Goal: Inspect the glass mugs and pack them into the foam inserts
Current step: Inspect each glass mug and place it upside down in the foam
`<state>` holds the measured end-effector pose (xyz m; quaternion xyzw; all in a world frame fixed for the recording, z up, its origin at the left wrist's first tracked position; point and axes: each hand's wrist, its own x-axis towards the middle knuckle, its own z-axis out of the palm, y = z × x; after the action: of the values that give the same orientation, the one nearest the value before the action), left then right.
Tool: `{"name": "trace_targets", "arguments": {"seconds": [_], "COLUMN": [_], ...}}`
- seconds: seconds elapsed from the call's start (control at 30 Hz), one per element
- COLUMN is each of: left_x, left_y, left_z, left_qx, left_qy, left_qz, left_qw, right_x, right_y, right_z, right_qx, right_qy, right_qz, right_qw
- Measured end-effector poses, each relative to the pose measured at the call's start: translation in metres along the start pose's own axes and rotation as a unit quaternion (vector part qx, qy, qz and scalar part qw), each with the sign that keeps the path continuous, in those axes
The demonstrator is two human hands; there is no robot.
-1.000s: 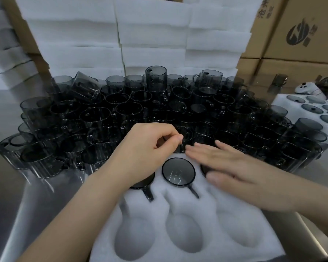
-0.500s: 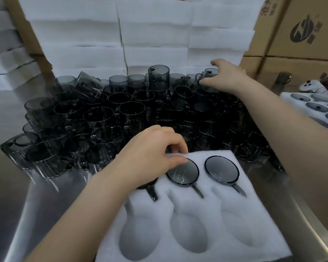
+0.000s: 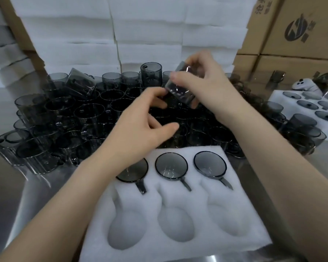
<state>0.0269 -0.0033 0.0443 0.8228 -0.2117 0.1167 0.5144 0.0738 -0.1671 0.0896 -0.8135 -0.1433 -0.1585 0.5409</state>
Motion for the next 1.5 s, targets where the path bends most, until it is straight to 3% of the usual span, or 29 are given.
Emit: {"name": "trace_targets", "arguments": {"seconds": [0.17,0.27,0.43,0.6,0.83,1.1,1.27,1.5], "left_x": [0.008,0.012,0.007,0.006,0.005,0.006,0.006,0.004], "left_y": [0.016,0.017,0.004,-0.001,-0.006,-0.008,-0.005,-0.003], "left_z": [0.004,0.006,0.007,0.005,0.003,0.007,0.011,0.011], "left_qx": [-0.025,-0.019,-0.028,-0.036,0.023,0.101,0.105,0.021], "left_qy": [0.07,0.072,0.046,0.042,0.06,0.056,0.054,0.057], "left_qz": [-0.03,-0.027,-0.021,0.001,0.015,0.022,0.043,0.045], "left_qw": [0.997,0.997,0.998,0.998,0.998,0.993,0.992,0.997], "right_x": [-0.022,-0.029,-0.031,-0.032,-0.034,-0.036,-0.035,-0.034], "right_y": [0.002,0.012,0.03,0.039,0.041,0.04,0.035,0.038], "right_z": [0.005,0.014,0.014,0.008,0.006,0.013,0.014,0.008], "right_qx": [0.002,-0.009,0.161,0.249,0.286,0.213,0.217,0.302], "right_qy": [-0.012,-0.029,-0.125,-0.18,-0.242,-0.137,-0.068,-0.108], "right_qz": [-0.052,-0.08,0.022,-0.003,0.002,0.022,0.042,0.072], "right_qw": [0.999,0.996,0.979,0.952,0.927,0.967,0.973,0.944]}}
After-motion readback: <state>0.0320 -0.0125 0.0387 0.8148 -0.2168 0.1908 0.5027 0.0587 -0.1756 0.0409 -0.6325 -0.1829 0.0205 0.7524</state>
